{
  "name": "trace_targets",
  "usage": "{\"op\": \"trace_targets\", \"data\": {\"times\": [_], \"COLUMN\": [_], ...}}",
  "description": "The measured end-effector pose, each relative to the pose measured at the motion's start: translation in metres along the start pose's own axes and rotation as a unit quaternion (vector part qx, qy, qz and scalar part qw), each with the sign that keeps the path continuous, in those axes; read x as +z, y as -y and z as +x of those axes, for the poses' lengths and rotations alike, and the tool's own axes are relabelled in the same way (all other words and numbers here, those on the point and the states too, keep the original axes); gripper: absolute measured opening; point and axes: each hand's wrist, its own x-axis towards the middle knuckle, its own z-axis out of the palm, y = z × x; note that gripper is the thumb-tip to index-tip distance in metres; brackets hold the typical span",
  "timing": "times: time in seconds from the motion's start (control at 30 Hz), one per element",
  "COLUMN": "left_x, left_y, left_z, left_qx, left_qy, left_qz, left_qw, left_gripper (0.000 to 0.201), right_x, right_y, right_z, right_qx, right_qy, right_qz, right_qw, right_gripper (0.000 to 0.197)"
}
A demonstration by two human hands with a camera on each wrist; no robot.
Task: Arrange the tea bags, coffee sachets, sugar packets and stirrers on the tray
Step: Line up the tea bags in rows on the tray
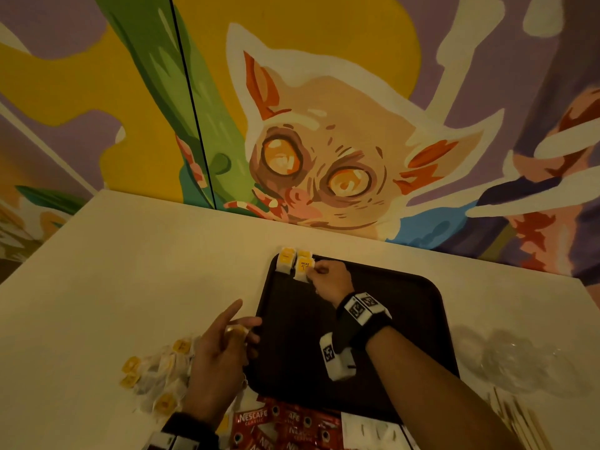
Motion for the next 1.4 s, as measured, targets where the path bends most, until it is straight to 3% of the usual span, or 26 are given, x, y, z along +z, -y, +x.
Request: {"op": "trace_targets", "data": {"times": [0.27,0.4,0.57,0.77,0.83,0.93,1.13,1.2,1.4], "left_x": [-0.014,-0.016,-0.011,-0.002,0.003,0.015,0.031,0.034,0.035], "left_y": [0.008,0.009,0.002,-0.011,-0.019,-0.032,-0.053,-0.057,-0.063], "left_z": [0.018,0.025,0.032,0.030,0.027,0.023,0.010,0.008,0.008], "left_qx": [-0.015,-0.032,-0.042,-0.021,-0.014,-0.009,0.051,0.075,0.110], "left_qy": [-0.001,0.005,0.019,0.060,0.051,0.054,0.054,0.038,0.059], "left_qz": [-0.015,-0.059,-0.092,-0.065,-0.065,-0.083,-0.029,-0.020,0.004], "left_qw": [1.000,0.998,0.995,0.996,0.996,0.995,0.997,0.996,0.992], "left_gripper": [0.041,0.042,0.026,0.027,0.026,0.028,0.034,0.030,0.022], "right_x": [0.023,0.033,0.037,0.022,0.013,-0.005,-0.045,-0.050,-0.058], "right_y": [-0.008,-0.013,-0.016,-0.005,0.007,0.029,0.054,0.052,0.047], "right_z": [0.057,0.067,0.070,0.043,0.022,-0.025,-0.121,-0.134,-0.140], "right_qx": [0.053,0.054,0.079,0.023,-0.017,-0.089,-0.210,-0.224,-0.214], "right_qy": [0.010,-0.028,-0.064,-0.106,-0.082,0.027,0.224,0.229,0.154], "right_qz": [-0.101,-0.099,-0.049,-0.037,-0.008,0.053,0.161,0.168,0.181], "right_qw": [0.993,0.993,0.994,0.993,0.996,0.994,0.938,0.932,0.947], "right_gripper": [0.025,0.021,0.013,0.025,0.022,0.013,0.016,0.020,0.011]}}
